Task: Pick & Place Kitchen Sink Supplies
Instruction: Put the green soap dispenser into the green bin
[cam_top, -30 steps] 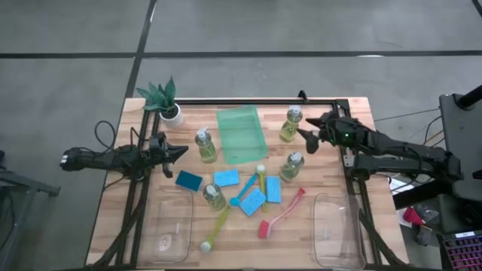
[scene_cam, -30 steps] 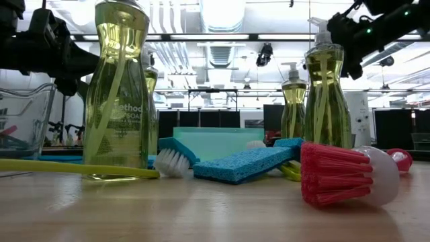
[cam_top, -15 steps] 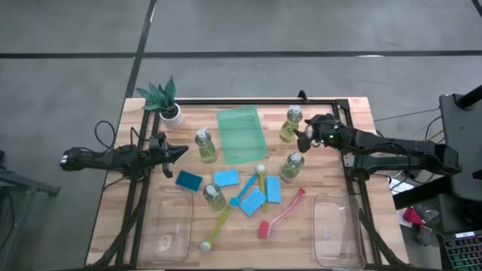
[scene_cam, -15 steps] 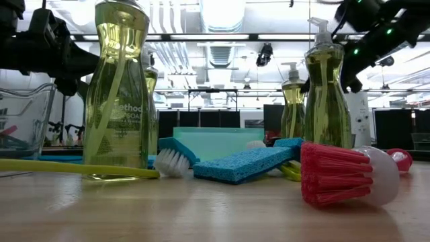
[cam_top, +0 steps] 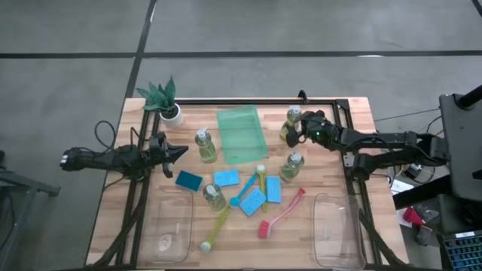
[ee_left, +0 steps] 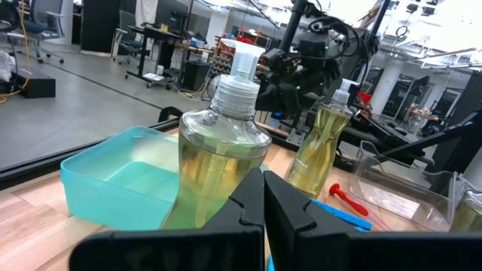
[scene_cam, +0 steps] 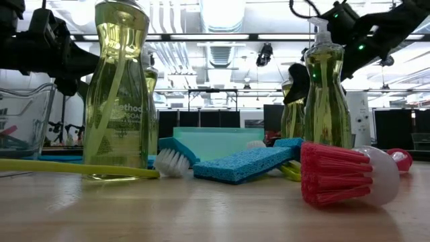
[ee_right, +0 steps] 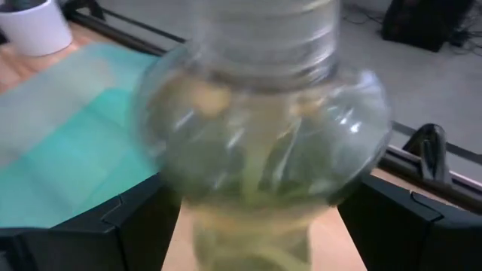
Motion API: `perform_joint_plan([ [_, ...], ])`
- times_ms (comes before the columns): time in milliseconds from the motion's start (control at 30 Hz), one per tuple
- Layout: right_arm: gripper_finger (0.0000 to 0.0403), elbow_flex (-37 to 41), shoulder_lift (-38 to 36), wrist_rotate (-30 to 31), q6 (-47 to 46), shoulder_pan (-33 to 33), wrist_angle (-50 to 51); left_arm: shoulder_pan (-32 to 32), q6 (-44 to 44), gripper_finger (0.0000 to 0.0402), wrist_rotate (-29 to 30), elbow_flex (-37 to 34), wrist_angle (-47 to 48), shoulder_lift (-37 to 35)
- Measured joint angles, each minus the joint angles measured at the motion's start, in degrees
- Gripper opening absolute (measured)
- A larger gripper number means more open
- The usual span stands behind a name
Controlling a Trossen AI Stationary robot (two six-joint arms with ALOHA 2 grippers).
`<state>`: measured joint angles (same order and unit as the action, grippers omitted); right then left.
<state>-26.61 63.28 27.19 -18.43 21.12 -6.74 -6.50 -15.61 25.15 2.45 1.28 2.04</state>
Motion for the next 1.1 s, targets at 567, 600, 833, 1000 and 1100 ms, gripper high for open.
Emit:
perform_joint_plan([
  [567, 0.0244, -0.8, -2.4, -0.9, 2.2, 2.6, -1.3, 0.0, 0.0, 0.0000, 0.0, 0.0, 0.0, 0.0],
  [600, 0.0240, -0.8, -2.4, -0.9, 2.2, 2.6, -1.3, 0.0, 0.0, 0.0000, 0.0, 0.0, 0.0, 0.0],
  [833, 0.0239, -4.7, -2.6, -1.8, 4.8, 2.6, -1.6, 0.0, 0.0, 0.0000, 0.0, 0.0, 0.0, 0.0],
  [1000, 0.0239, -10.4, -1.7, -2.2, 9.8, 2.6, -1.6, 0.0, 0.0, 0.0000, 0.0, 0.0, 0.0, 0.0],
  [1100, 0.0240, -14.3, -0.1, -2.2, 11.6, 2.6, -1.5, 0.0, 0.0, 0.0000, 0.0, 0.0, 0.0, 0.0],
])
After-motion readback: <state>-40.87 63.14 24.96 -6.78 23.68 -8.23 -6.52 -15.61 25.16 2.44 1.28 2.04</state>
